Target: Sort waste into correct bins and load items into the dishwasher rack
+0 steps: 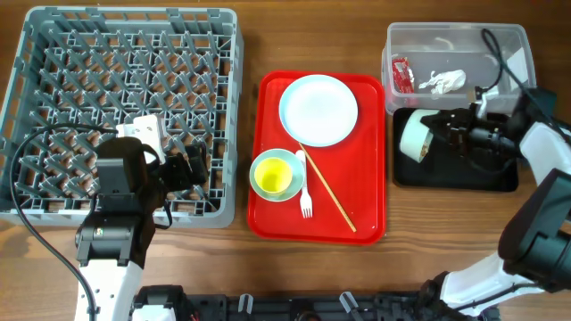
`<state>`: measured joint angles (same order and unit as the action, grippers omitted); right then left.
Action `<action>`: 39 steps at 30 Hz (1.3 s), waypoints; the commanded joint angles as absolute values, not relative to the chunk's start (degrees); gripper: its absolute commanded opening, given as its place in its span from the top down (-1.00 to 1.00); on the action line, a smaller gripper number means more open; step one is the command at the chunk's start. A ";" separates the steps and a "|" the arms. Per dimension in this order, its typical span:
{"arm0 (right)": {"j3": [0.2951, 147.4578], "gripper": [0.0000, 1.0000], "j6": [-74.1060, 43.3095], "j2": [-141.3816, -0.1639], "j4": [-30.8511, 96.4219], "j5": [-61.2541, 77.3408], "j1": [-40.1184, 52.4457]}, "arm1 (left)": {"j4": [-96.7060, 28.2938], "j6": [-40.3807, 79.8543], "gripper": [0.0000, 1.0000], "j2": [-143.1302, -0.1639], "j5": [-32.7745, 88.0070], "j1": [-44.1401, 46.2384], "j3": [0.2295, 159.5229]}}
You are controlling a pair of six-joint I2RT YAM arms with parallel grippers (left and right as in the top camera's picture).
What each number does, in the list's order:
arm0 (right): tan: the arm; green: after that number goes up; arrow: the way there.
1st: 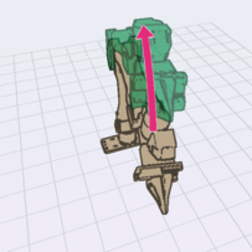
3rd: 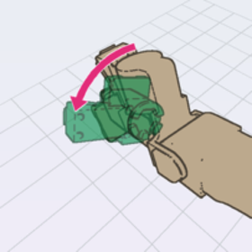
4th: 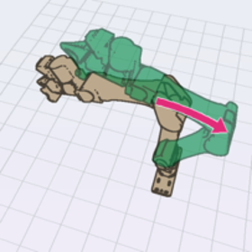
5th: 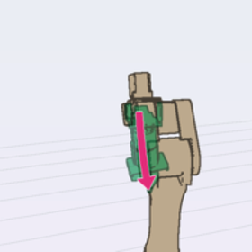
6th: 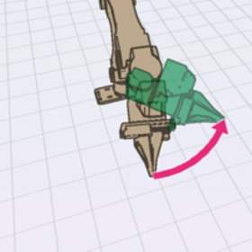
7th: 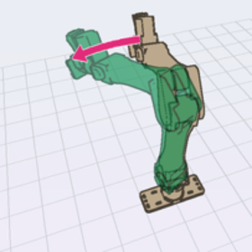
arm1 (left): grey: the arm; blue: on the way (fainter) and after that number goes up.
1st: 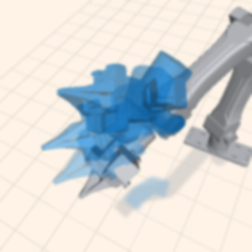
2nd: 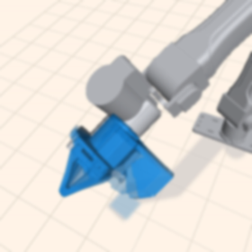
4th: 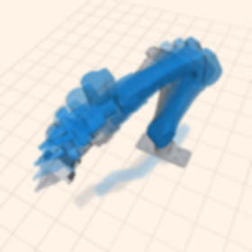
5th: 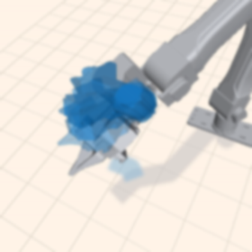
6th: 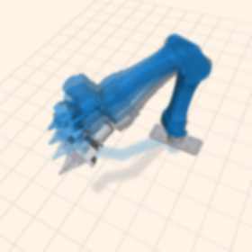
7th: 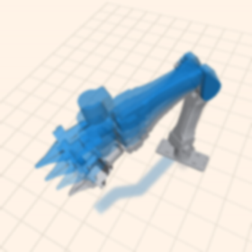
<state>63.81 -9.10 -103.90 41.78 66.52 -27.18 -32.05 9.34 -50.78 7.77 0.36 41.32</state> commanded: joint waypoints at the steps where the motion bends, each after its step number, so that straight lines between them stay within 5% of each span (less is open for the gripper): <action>1: 63.40 0.92 -9.91 -108.12 41.12 80.14 -30.65 | -31.99 9.65 -1.00 -50.76 7.42 0.21 42.35; 16: 63.40 0.92 -27.70 -114.80 35.16 92.92 -40.82 | -31.99 9.65 -1.00 -50.76 7.42 0.21 42.35; 26: 63.40 0.92 -48.01 -114.76 14.46 92.95 -45.93 | -32.01 9.65 -1.00 -50.76 7.42 0.21 42.35; 39: 63.40 0.90 -41.93 -111.33 12.86 85.56 -34.87 | -31.99 9.65 -1.00 -50.76 7.42 0.21 42.35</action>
